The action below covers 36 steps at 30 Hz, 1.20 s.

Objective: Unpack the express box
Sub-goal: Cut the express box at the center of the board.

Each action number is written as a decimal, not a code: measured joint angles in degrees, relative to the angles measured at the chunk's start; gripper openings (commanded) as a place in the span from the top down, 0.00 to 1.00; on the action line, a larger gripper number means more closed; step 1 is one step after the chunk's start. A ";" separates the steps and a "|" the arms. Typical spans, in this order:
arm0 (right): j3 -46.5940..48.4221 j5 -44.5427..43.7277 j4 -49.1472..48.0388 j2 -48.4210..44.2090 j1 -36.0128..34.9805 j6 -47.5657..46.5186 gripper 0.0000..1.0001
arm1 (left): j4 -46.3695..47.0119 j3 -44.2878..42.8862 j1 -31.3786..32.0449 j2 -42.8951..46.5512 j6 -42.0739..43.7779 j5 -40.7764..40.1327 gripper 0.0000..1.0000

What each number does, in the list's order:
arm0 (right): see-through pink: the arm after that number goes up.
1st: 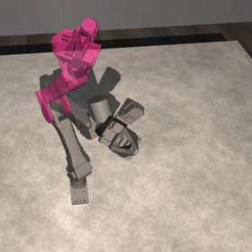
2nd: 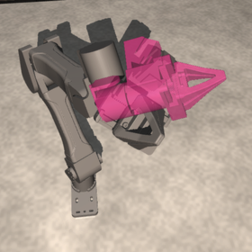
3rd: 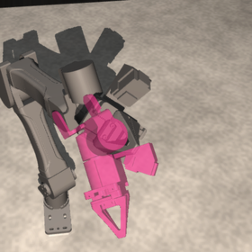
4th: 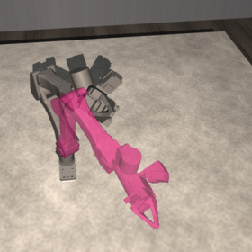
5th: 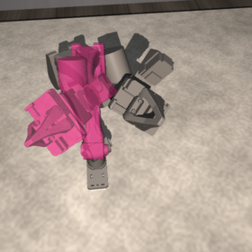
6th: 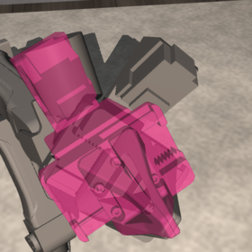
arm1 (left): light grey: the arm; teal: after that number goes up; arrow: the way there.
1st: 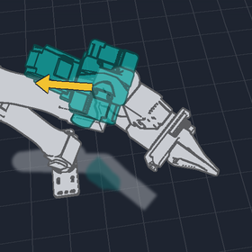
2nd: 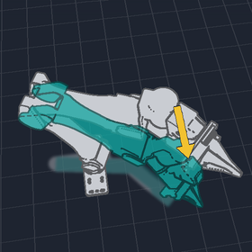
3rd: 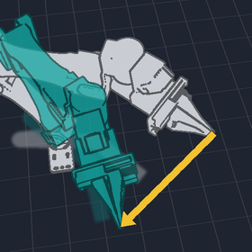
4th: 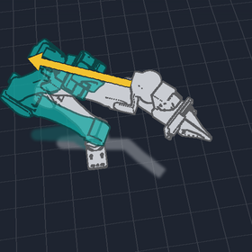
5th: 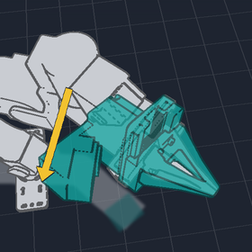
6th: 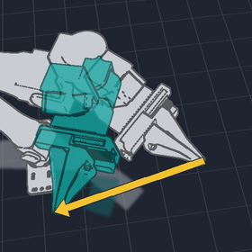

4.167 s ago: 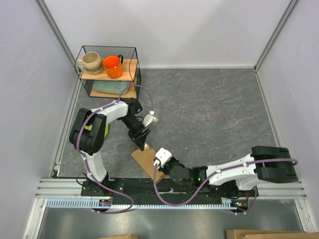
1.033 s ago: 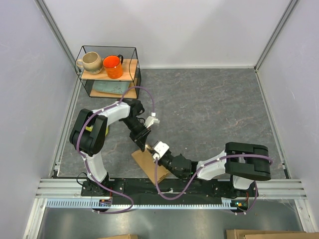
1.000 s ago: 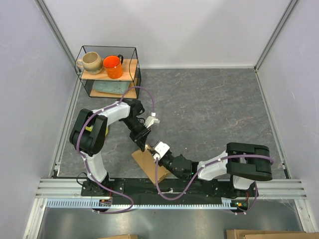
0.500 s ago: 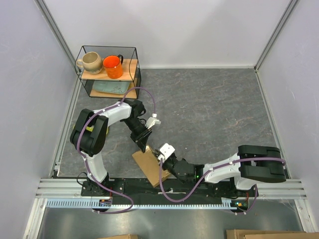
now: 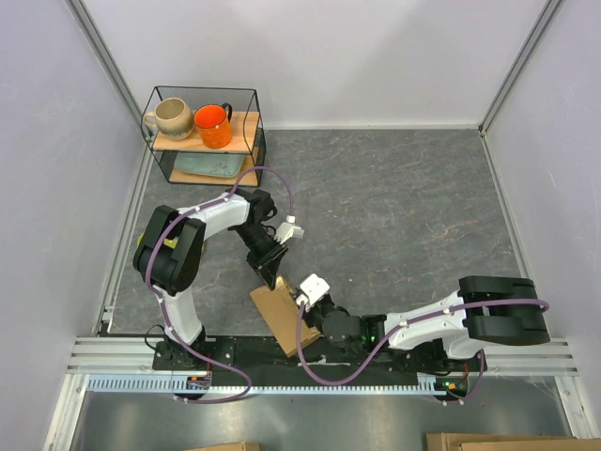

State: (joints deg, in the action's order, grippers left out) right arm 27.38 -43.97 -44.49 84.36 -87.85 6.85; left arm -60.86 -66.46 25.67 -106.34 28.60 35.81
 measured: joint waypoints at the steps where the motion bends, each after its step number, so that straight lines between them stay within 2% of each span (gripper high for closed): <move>1: 0.28 -0.81 0.72 0.00 -0.48 0.31 1.00 | 0.04 0.00 0.02 0.00 -0.42 -0.17 0.98; 22: 1.99 -7.56 11.45 -2.69 -4.57 6.16 1.00 | 0.44 0.04 0.09 0.02 -4.61 -1.51 0.98; 36: 2.03 -7.82 16.92 -5.31 -4.61 11.39 1.00 | 1.05 0.52 0.09 0.66 -5.46 -2.01 0.98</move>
State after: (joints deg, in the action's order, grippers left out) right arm 29.41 -51.79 -27.57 79.05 -92.47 18.24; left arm -59.81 -65.93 25.76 -105.69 23.14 33.80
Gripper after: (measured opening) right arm 0.230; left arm 0.305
